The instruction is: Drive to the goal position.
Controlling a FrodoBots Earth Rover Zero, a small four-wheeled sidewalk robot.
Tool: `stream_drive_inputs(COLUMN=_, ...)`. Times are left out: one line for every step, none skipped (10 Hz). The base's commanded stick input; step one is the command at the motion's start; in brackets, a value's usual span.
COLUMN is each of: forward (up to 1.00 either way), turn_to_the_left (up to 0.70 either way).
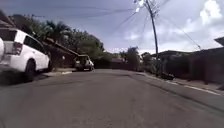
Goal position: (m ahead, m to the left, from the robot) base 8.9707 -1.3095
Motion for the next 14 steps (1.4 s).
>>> stream_drive_inputs(forward=0.45, turn_to_the_left=0.00)
stream_drive_inputs(forward=0.45, turn_to_the_left=0.00)
stream_drive_inputs(forward=0.45, turn_to_the_left=0.00)
stream_drive_inputs(forward=0.45, turn_to_the_left=0.00)
stream_drive_inputs(forward=0.45, turn_to_the_left=0.00)
stream_drive_inputs(forward=0.45, turn_to_the_left=0.00)
stream_drive_inputs(forward=0.45, turn_to_the_left=0.00)
stream_drive_inputs(forward=0.45, turn_to_the_left=0.00)
stream_drive_inputs(forward=0.45, turn_to_the_left=0.00)
stream_drive_inputs(forward=0.45, turn_to_the_left=0.00)
stream_drive_inputs(forward=0.45, turn_to_the_left=0.00)
stream_drive_inputs(forward=0.45, turn_to_the_left=0.00)
stream_drive_inputs(forward=0.45, turn_to_the_left=0.00)
stream_drive_inputs(forward=0.45, turn_to_the_left=0.00)
